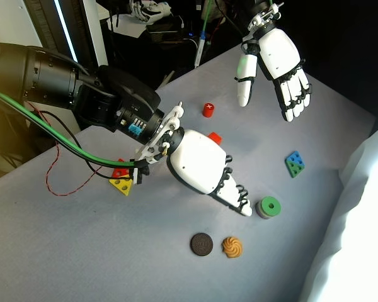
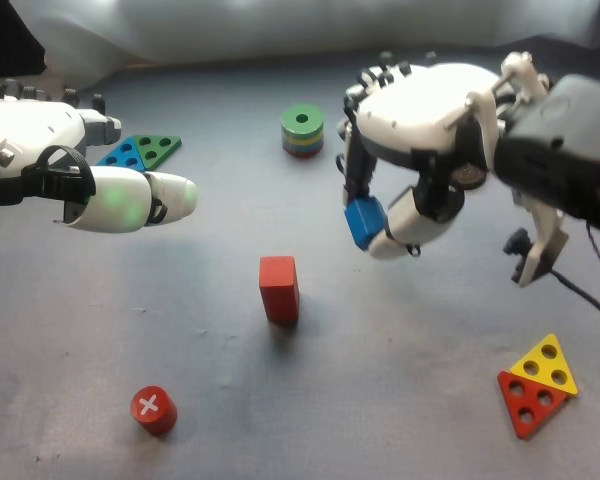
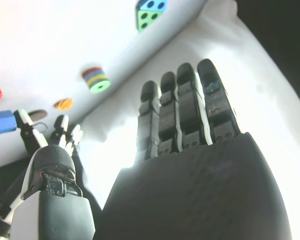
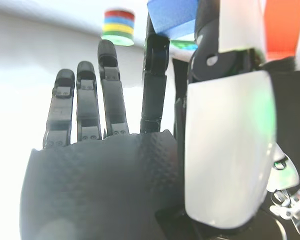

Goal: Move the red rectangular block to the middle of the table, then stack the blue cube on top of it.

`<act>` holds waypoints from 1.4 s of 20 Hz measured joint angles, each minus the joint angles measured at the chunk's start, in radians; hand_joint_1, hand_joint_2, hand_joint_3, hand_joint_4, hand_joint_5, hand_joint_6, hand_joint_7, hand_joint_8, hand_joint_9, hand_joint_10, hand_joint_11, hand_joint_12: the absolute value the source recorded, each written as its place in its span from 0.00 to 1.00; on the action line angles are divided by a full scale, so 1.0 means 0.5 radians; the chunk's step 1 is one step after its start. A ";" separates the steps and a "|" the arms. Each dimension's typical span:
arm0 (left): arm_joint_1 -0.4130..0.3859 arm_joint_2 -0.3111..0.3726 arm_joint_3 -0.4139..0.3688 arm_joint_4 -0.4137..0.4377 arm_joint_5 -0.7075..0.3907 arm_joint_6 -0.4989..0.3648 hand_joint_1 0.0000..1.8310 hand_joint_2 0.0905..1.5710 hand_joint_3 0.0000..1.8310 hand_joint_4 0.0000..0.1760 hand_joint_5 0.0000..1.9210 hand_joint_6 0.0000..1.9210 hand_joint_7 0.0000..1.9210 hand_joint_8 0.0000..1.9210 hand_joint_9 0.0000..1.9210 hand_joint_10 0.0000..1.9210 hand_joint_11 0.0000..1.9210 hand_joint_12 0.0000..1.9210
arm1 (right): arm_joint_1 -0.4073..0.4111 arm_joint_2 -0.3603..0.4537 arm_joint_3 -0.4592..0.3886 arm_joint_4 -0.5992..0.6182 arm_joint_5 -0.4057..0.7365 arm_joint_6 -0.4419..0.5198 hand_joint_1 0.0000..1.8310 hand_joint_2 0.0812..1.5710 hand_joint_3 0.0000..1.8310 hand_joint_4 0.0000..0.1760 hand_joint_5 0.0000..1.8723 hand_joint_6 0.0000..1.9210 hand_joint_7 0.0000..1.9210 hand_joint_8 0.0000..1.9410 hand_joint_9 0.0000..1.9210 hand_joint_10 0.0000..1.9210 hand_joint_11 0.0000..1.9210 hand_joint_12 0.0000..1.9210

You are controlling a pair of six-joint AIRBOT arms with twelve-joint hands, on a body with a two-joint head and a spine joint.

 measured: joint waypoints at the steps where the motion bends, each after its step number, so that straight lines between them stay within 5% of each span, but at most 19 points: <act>1: 0.000 0.000 -0.001 0.000 0.000 0.000 0.00 0.71 0.01 0.00 0.12 0.00 0.11 0.00 0.09 0.00 0.00 0.17 | 0.040 0.007 0.000 -0.003 -0.050 -0.001 0.61 0.59 0.00 0.99 0.78 0.06 0.20 0.00 0.06 0.00 0.00 0.00; 2: -0.001 0.000 0.000 0.000 -0.001 0.000 0.00 0.72 0.01 0.00 0.12 0.00 0.11 0.00 0.09 0.00 0.00 0.17 | 0.070 0.013 0.000 -0.010 -0.089 -0.003 0.61 0.59 0.00 1.00 0.78 0.06 0.19 0.00 0.05 0.00 0.00 0.00; 3: 0.000 0.000 0.000 0.001 -0.002 0.000 0.00 0.72 0.01 0.00 0.11 0.00 0.10 0.00 0.08 0.00 0.00 0.15 | 0.098 0.015 0.000 -0.009 -0.148 -0.004 0.62 0.59 0.00 0.83 0.78 0.06 0.18 0.00 0.05 0.00 0.00 0.00; 5: 0.000 0.000 0.000 0.003 -0.002 0.001 0.00 0.72 0.01 0.00 0.11 0.00 0.10 0.00 0.08 0.00 0.00 0.14 | 0.147 0.016 0.002 -0.013 -0.286 -0.003 0.61 0.59 0.00 0.98 0.77 0.07 0.18 0.00 0.04 0.00 0.00 0.00; 6: 0.000 0.000 0.000 0.003 -0.002 0.001 0.00 0.73 0.00 0.00 0.12 0.00 0.11 0.00 0.08 0.00 0.00 0.15 | 0.168 0.017 0.011 -0.015 -0.369 -0.004 0.62 0.59 0.00 0.89 0.77 0.08 0.19 0.00 0.04 0.00 0.00 0.00; 8: 0.000 0.000 0.000 0.004 -0.002 0.001 0.00 0.74 0.01 0.00 0.12 0.00 0.11 0.00 0.09 0.00 0.00 0.16 | 0.194 0.016 0.036 -0.026 -0.520 -0.005 0.61 0.59 0.00 0.99 0.74 0.15 0.19 0.00 0.04 0.00 0.00 0.00; 14: -0.001 0.000 0.000 0.009 -0.002 0.002 0.00 0.76 0.00 0.00 0.12 0.00 0.11 0.00 0.09 0.00 0.00 0.16 | 0.230 -0.038 0.127 -0.041 -0.768 -0.048 0.60 0.60 0.00 1.00 0.70 0.22 0.20 0.00 0.05 0.00 0.00 0.00; 28: -0.001 0.000 0.002 0.014 -0.002 0.010 0.00 0.79 0.00 0.00 0.13 0.00 0.12 0.00 0.09 0.00 0.00 0.17 | 0.213 -0.241 0.243 -0.056 -0.853 -0.315 0.60 0.61 0.00 1.00 0.68 0.26 0.20 0.00 0.06 0.01 0.00 0.00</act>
